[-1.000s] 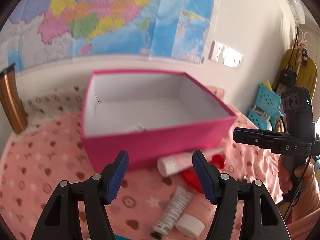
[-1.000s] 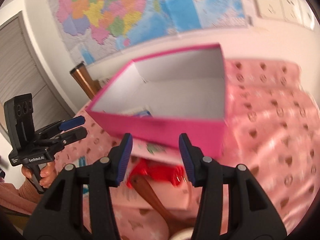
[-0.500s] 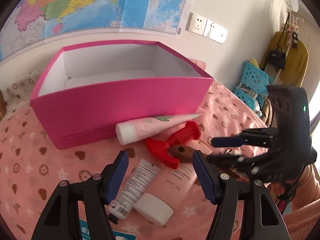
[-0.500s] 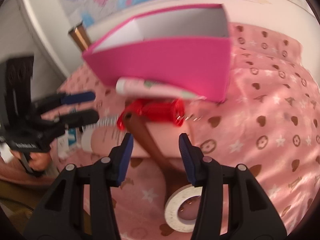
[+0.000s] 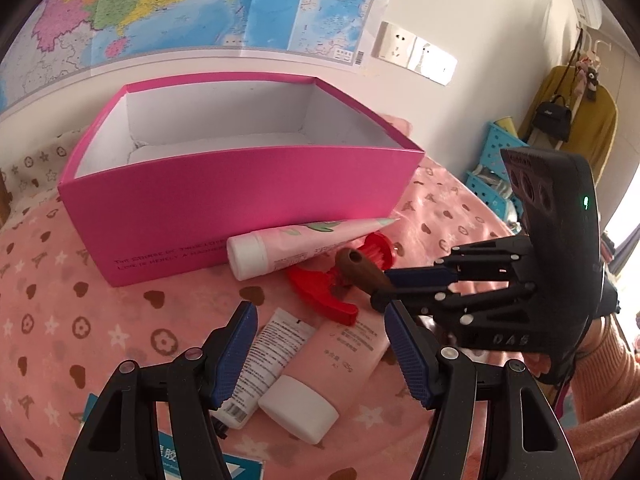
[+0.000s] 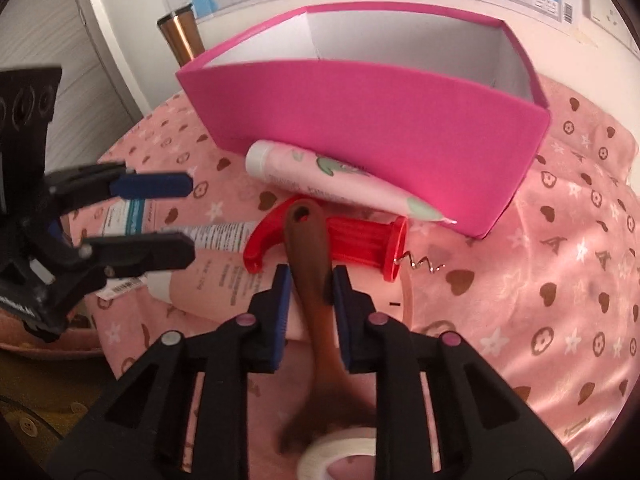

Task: Organize rigid objects
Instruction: 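Grasp the brown wooden comb by its handle with the right gripper, then lift the comb into the magenta box and open the right gripper, then grasp the red corkscrew with the right gripper, then carry the red corkscrew into the magenta box and release, then grasp the white tape roll by its rim with the right gripper, then carry the tape roll into the magenta box and open the right gripper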

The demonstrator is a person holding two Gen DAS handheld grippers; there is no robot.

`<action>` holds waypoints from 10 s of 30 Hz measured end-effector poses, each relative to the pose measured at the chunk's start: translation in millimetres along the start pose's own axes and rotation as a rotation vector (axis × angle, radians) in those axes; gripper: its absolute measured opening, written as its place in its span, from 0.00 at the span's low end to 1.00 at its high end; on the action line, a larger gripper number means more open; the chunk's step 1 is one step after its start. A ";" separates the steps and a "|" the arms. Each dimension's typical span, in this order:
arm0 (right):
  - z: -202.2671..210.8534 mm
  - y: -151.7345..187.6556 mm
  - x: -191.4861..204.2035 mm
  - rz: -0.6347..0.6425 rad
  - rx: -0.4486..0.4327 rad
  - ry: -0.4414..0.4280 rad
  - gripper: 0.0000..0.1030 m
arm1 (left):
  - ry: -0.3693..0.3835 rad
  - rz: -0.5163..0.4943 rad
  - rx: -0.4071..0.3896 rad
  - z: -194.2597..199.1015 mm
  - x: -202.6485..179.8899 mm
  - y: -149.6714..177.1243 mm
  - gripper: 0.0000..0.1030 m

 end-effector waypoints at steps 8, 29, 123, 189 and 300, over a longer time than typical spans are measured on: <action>15.7 -14.2 1.1 -0.116 -0.112 -0.095 0.22 | 0.147 -0.043 0.013 -6.7 -24.8 2.0 0.64; -9.9 -22.2 5.9 -0.124 -0.047 -0.138 0.24 | 0.166 -0.066 0.045 -44.9 -32.4 3.5 0.25; -1.3 -2.3 -40.5 -0.224 -0.124 0.076 0.33 | 0.079 0.105 0.153 -57.8 11.8 0.7 0.49; 73.9 -91.8 -17.9 -0.096 -0.387 -0.001 0.20 | 0.006 -0.049 -0.139 6.2 -28.4 -94.8 0.43; 66.1 16.5 -6.3 0.020 -0.130 0.185 0.16 | 0.259 -0.046 0.105 -32.4 -74.5 -2.8 0.36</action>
Point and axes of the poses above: each gripper's, at about its wrist camera, not at the fingertips, and z roughly against the way its jaws point, x to its left, y to its underside, the point moved 3 cm from there along -z, roughly the way its jaws point, and after that the axes turned 10 degrees about -x, right-handed, at the moved point
